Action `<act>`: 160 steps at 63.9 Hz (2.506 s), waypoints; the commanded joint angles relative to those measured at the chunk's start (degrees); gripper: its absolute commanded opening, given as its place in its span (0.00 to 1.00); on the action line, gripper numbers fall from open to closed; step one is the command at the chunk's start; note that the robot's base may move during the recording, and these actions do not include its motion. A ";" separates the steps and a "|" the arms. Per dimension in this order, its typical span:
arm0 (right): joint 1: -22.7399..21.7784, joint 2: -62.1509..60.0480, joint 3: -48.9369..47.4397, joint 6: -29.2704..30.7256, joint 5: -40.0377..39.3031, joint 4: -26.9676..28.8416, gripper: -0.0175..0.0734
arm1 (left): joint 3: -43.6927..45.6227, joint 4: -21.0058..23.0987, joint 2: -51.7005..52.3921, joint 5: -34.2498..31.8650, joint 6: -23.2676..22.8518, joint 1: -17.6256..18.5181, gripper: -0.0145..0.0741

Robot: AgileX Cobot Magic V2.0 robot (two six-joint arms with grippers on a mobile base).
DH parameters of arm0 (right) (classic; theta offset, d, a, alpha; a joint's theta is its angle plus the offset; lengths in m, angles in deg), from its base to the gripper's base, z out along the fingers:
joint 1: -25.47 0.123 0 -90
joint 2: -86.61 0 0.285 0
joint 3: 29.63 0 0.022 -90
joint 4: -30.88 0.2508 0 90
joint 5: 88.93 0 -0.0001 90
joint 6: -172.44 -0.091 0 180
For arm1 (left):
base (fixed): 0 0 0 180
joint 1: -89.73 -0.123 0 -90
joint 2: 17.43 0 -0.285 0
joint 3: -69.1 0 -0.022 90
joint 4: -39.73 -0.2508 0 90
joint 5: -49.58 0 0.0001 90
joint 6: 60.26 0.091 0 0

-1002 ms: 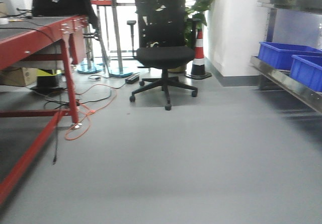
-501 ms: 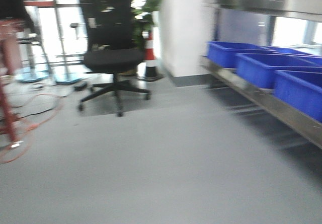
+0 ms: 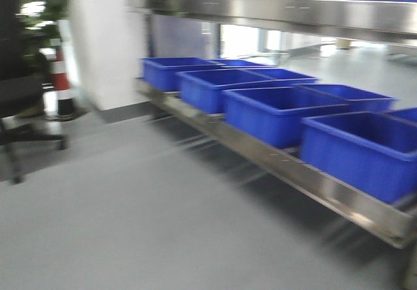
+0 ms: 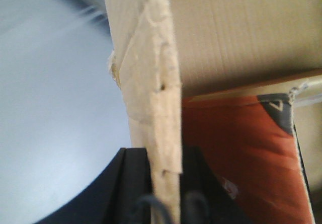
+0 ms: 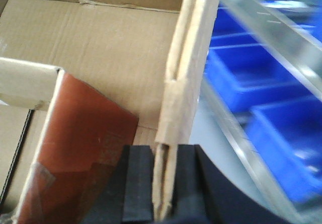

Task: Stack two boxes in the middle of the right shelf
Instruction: 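Turn toward the steel shelf rack holding the boxes in both grippers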

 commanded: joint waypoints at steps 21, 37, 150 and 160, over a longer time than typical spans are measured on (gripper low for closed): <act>-0.10 -0.76 -0.52 0.51 -2.73 -0.74 0.03 | 0.97 -2.78 0.69 -2.83 0.43 -0.08 0.04; -0.10 -0.76 -0.52 0.51 -2.73 -0.74 0.03 | 0.97 -2.78 0.69 -2.83 0.43 -0.08 0.04; -0.10 -0.76 -0.52 0.51 -2.73 -0.74 0.03 | 0.97 -2.78 0.69 -2.83 0.43 -0.08 0.04; -0.10 -0.76 -0.52 0.51 -2.73 -0.74 0.03 | 0.97 -2.78 0.69 -2.83 0.43 -0.08 0.04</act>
